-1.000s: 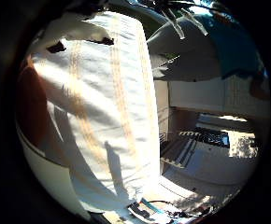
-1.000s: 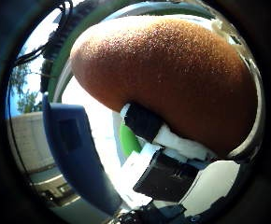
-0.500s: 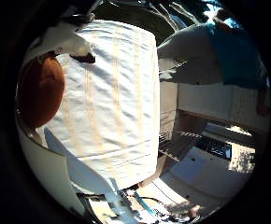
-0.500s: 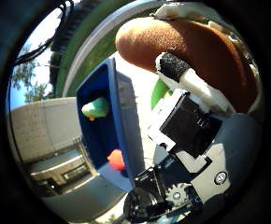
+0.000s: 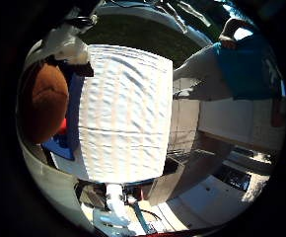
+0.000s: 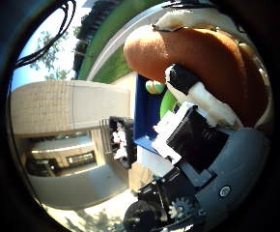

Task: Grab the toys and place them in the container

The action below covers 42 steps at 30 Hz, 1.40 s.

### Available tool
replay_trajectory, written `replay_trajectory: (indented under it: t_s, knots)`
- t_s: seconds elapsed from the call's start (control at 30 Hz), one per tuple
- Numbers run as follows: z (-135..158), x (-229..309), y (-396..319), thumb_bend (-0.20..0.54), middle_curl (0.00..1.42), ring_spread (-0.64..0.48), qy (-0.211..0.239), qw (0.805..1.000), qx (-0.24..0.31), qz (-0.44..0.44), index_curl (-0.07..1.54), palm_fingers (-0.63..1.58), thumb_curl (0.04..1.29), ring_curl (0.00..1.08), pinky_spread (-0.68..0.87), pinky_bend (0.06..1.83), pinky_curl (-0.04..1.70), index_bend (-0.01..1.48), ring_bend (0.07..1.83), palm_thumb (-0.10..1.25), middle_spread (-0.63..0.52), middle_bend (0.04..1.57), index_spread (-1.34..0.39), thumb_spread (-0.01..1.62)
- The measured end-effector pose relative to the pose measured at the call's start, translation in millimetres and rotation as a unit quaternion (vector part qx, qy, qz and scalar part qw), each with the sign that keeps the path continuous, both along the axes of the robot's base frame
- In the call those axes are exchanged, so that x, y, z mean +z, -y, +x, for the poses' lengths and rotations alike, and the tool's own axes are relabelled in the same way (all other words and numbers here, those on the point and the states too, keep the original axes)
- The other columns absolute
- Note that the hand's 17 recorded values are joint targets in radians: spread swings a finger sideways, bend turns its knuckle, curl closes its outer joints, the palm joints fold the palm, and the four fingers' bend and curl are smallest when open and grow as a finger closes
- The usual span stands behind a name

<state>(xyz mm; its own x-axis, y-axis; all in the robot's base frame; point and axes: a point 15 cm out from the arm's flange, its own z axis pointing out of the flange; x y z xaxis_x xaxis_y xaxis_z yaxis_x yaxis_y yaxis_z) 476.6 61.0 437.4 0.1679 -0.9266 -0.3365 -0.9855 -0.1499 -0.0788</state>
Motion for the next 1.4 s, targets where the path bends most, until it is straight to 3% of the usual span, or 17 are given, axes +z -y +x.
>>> replay_trajectory:
  t_s: [0.27,0.4,0.7,0.87,0.97,1.03,1.1,1.23,1.4]
  knots:
    - [-6,44,-94,-0.013,1.05,-0.08,0.031,0.991,0.042,0.126,0.01,0.90,0.67,0.75,0.13,1.68,0.55,1.09,1.51,1.00,-0.18,1.22,-0.75,1.11]
    - [-3,49,-135,-0.017,1.06,-0.08,0.038,0.988,0.050,0.144,-0.01,0.89,0.68,0.75,0.12,1.69,0.57,1.13,1.52,1.00,-0.18,1.23,-0.75,1.10]
    - [34,5,-149,-0.028,1.05,-0.06,0.078,0.995,0.049,0.050,-0.01,0.85,0.67,0.74,0.13,1.64,0.62,1.21,1.56,0.91,-0.18,1.22,-0.73,1.12]
    - [50,-56,-159,-0.027,0.98,0.00,0.039,0.997,0.060,0.016,-0.01,0.79,0.64,0.68,0.19,1.56,0.60,1.18,1.46,0.89,-0.15,1.15,-0.65,1.13]
    - [52,-71,-152,-0.033,0.90,0.05,0.022,0.998,0.056,0.011,0.01,0.67,0.63,0.62,0.24,1.46,0.58,1.17,1.33,0.86,-0.11,1.03,-0.54,1.13]
    - [47,-77,-150,-0.034,0.83,0.12,0.008,0.998,0.059,0.008,0.03,0.29,0.61,0.59,0.31,1.37,0.57,1.14,1.22,0.83,-0.10,0.86,-0.43,1.12]
    - [35,-84,-151,-0.045,0.71,0.22,-0.018,0.997,0.068,0.003,0.06,-0.18,0.59,0.50,0.38,1.25,0.52,1.08,0.93,0.79,-0.04,0.65,-0.33,1.11]
    - [-3,-105,-152,-0.048,0.56,0.29,-0.096,0.990,0.105,-0.019,0.04,-0.25,0.54,0.36,0.44,1.11,0.40,0.83,0.71,0.73,0.05,0.40,-0.32,1.12]
    - [-1,-107,-153,-0.033,0.45,0.33,-0.092,0.990,0.108,-0.021,0.07,-0.12,0.47,0.29,0.48,0.96,0.32,0.60,0.53,0.71,0.08,0.21,-0.36,1.11]
